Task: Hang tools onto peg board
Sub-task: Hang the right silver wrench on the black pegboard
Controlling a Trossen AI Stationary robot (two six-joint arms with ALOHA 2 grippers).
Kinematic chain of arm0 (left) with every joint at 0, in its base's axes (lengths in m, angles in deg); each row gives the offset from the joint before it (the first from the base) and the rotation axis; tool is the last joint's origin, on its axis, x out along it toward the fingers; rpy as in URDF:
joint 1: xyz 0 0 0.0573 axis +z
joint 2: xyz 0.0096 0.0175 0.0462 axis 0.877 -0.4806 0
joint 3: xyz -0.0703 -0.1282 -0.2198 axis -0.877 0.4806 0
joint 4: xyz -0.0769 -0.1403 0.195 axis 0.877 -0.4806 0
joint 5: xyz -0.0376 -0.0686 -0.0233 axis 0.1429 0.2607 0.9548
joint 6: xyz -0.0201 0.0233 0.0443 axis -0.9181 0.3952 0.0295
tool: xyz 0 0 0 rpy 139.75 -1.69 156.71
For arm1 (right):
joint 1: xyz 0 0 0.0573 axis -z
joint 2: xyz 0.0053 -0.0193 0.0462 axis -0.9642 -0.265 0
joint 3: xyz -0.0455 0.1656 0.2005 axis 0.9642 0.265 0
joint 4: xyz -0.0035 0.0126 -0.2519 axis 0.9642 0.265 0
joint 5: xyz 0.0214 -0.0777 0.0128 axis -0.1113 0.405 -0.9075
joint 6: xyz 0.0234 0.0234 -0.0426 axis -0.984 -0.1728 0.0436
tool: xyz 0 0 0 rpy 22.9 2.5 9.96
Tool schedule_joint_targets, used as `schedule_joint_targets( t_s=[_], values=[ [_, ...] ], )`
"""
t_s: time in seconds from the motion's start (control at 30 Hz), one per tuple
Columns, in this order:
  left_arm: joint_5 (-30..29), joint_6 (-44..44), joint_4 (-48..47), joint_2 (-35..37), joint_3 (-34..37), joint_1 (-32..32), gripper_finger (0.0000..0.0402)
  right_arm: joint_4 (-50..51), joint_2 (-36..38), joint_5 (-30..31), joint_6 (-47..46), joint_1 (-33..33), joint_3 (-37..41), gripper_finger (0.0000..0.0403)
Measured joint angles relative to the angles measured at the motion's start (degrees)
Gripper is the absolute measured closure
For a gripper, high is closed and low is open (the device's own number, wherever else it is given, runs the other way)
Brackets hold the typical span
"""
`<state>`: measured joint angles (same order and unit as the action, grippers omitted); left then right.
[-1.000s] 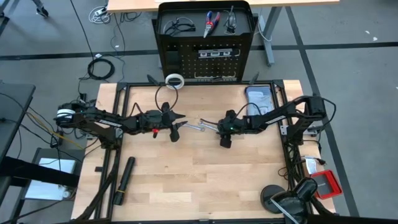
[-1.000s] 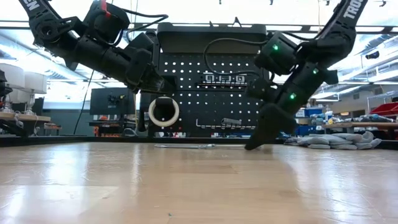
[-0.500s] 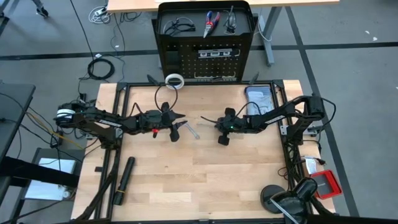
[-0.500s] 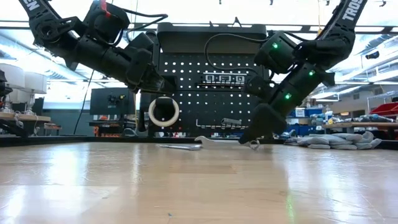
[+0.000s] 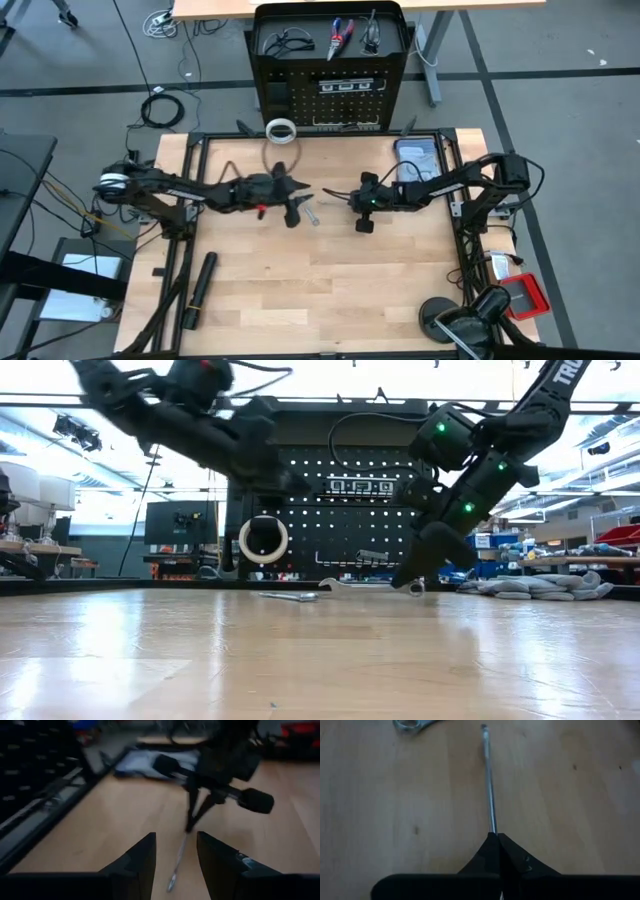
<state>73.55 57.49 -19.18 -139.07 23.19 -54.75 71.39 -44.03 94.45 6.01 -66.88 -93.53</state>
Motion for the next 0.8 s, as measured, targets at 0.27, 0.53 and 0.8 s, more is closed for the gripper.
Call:
schedule_joint_targets(
  t_s=[0.27, 0.53, 0.8],
  values=[
    [5.0, 4.3, -14.7, -16.8, -17.1, 0.2, 0.0254, -0.8, -0.1, -0.2, 0.0, 0.7, -0.1, 0.0402],
    [8.6, 4.6, -25.2, -27.6, -27.3, 2.6, 0.0254, -1.1, -0.1, -0.2, -2.2, 0.6, -0.1, 0.0402],
    [11.2, 6.8, -25.5, -29.9, -27.9, 3.3, 0.0254, -1.0, 0.0, -0.9, -3.6, 0.6, -0.1, 0.0383]
  ],
)
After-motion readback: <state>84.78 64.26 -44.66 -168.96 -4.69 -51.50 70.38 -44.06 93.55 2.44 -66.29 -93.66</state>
